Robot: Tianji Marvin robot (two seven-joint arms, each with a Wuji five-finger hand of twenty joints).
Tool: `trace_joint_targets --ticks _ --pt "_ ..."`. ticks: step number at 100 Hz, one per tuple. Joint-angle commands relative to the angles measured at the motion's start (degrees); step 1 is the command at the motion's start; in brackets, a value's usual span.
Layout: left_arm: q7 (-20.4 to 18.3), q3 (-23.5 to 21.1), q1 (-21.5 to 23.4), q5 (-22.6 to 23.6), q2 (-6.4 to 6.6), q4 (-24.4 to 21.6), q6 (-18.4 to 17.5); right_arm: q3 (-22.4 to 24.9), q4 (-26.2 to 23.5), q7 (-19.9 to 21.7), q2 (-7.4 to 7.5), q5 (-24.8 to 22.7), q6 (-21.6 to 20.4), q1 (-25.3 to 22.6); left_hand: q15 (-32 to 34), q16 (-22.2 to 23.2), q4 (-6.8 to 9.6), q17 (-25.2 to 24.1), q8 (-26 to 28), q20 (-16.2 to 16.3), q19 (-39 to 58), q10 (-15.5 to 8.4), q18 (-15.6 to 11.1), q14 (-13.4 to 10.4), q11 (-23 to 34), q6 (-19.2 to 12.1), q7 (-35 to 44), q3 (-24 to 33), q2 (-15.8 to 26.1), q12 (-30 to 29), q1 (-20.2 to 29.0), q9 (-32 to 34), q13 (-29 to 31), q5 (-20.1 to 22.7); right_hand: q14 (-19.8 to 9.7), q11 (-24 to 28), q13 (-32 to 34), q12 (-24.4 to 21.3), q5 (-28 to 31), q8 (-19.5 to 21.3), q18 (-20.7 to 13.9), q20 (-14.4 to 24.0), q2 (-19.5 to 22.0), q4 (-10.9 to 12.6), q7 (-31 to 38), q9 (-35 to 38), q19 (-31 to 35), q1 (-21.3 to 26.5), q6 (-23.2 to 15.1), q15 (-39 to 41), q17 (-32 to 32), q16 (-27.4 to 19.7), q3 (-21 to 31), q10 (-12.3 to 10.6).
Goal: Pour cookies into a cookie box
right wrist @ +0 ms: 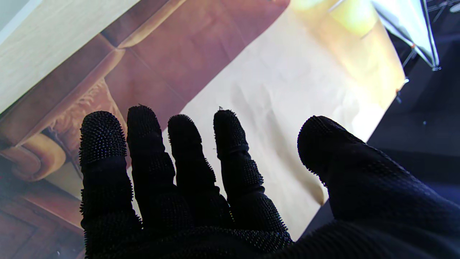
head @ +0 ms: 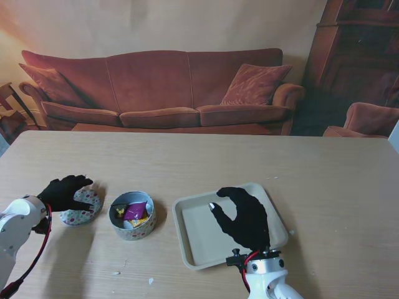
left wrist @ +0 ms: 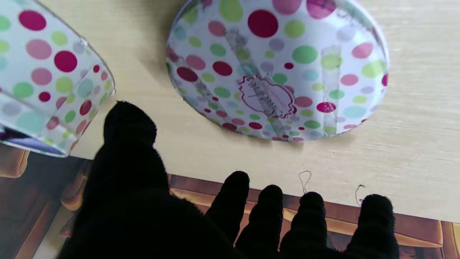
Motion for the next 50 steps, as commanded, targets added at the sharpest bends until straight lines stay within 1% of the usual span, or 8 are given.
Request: trace_joint_targets --ticks 1,9,14,19,26,34,42,50 --pt "0.0 0.84 -0.45 1.25 0.24 1.19 -0.22 -0.11 0.02 0.7 -0.45 0.0 -0.49 -0.5 -0.46 -1.37 1.12 0.03 -0.3 1.08 -1.37 -0.44 0.09 -0.95 -0.73 -0.53 -0.68 -1.5 -1.05 -0.57 -0.79 -2.15 -2.38 -2.01 -0.92 -0.25 1.28 -0.04 0.81 0.53 -0.56 0.44 1.8 0.44 -3.14 0.93 -0.5 0.79 -1.52 1.73 -0.67 0.22 0.83 -1.2" --pt "0.47 1.93 -1.22 1.89 0.35 2.34 -0.42 -0.08 0.33 0.66 -0.45 0.05 -0.73 -0.42 -0.14 -1.32 1.14 0.27 -0.35 1.3 -1.46 -0.51 0.11 -0.92 -0.76 -0.91 -0.79 -1.38 -1.62 -0.51 -0.68 -2.13 -1.92 -2.46 -0.97 -0.13 1.42 -0.01 1.05 0.7 -0.56 0.41 1.87 0.47 -3.12 1.25 -0.59 0.87 -1.56 1.79 -0.75 0.24 0.81 -1.24" --pt "0.42 2.57 -1.67 2.31 0.44 2.92 -0.27 -0.02 0.51 0.82 -0.41 0.09 -0.84 -0.39 -0.01 -1.31 1.18 0.79 -0.38 1.56 -1.31 -0.54 0.92 -0.77 -0.88 -1.04 -0.94 -1.25 -2.07 -0.48 -0.51 -2.46 -1.85 -3.07 -0.97 -0.13 1.39 -0.01 1.08 0.75 -0.54 0.4 2.01 0.49 -3.15 1.35 -0.63 0.93 -1.61 1.77 -0.8 0.23 0.84 -1.3" --pt "0.48 3.27 -2.21 2.61 0.52 3.68 -0.13 0.0 0.63 1.19 -0.42 0.44 -1.0 -0.36 0.02 -1.32 1.19 1.01 -0.37 1.7 -1.19 -0.44 1.13 -0.7 -0.98 -1.08 -0.96 -1.18 -2.02 -0.47 -0.55 -2.74 -1.91 -3.24 -1.0 -0.21 1.36 -0.05 1.1 0.83 -0.62 0.35 2.09 0.5 -3.21 1.31 -0.75 0.97 -1.66 1.7 -0.99 0.19 0.79 -1.31" --pt "0.69 4.19 -2.92 2.2 0.51 4.92 0.14 -0.02 0.84 1.57 -0.43 0.96 -1.42 -0.25 0.1 -1.31 1.23 1.12 -0.39 1.91 -1.07 -0.45 1.23 -0.59 -1.15 -1.46 -1.06 -1.06 -2.18 -0.45 -0.46 -3.27 -1.96 -3.71 -0.96 -0.29 1.25 -0.07 1.03 0.92 -0.66 0.29 2.24 0.54 -3.32 1.18 -0.93 1.17 -1.62 1.62 -1.25 0.16 0.81 -1.34" --pt "2.04 5.24 -3.61 1.61 0.35 6.4 0.44 0.01 1.03 2.05 -0.35 1.1 -1.83 -0.17 -0.14 -1.44 1.25 1.13 -0.42 2.04 -1.0 -0.38 1.23 -0.7 -1.46 -2.03 -1.16 -0.94 -2.42 -0.46 -0.17 -4.08 -2.79 -4.15 -1.2 -0.29 1.22 -0.07 1.06 1.01 -0.61 0.29 2.42 0.54 -3.4 1.22 -0.96 1.16 -1.71 1.59 -1.29 0.15 0.72 -1.48" --pt "0.93 6.08 -4.24 1.17 0.49 7.12 1.07 0.07 1.24 2.43 -0.24 0.98 -2.18 -0.08 -0.15 -1.54 1.28 1.38 -0.4 2.18 -0.76 -0.44 1.49 -0.48 -1.62 -2.54 -1.13 -0.8 -2.5 -0.45 0.12 -4.35 -3.0 -4.38 -1.15 -0.26 1.37 -0.06 1.14 1.09 -0.5 0.31 2.58 0.57 -3.43 1.41 -0.95 1.24 -1.77 1.62 -1.28 0.15 0.67 -1.47" --pt "0.82 6.93 -4.78 0.97 0.56 8.08 1.21 0.02 1.32 2.84 -0.21 1.23 -2.4 -0.05 0.21 -1.43 1.28 1.7 -0.3 2.44 -0.19 -0.37 1.7 -0.12 -1.65 -2.62 -0.88 -0.77 -2.67 -0.38 0.19 -4.25 -2.57 -4.12 -1.12 -0.33 1.39 -0.1 1.18 1.16 -0.56 0.3 2.74 0.59 -3.51 1.45 -1.01 1.31 -1.79 1.58 -1.41 0.13 0.64 -1.45"
